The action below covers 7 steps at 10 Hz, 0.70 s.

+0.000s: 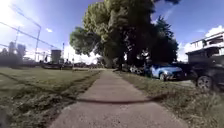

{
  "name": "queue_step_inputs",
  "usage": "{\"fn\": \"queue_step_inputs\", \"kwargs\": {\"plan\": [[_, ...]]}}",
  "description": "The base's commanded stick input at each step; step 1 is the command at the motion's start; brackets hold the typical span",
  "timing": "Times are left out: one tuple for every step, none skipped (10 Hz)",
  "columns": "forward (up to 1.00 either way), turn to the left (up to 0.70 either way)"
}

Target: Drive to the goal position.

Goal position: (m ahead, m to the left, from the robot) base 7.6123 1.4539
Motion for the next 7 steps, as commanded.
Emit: {"fn": "queue_step_inputs", "kwargs": {"plan": [[1.0, 0.0], [1.0, 0.0], [1.0, 0.0], [1.0, 0.0], [1.0, 0.0], [1.0, 0.0], [1.0, 0.0]]}}
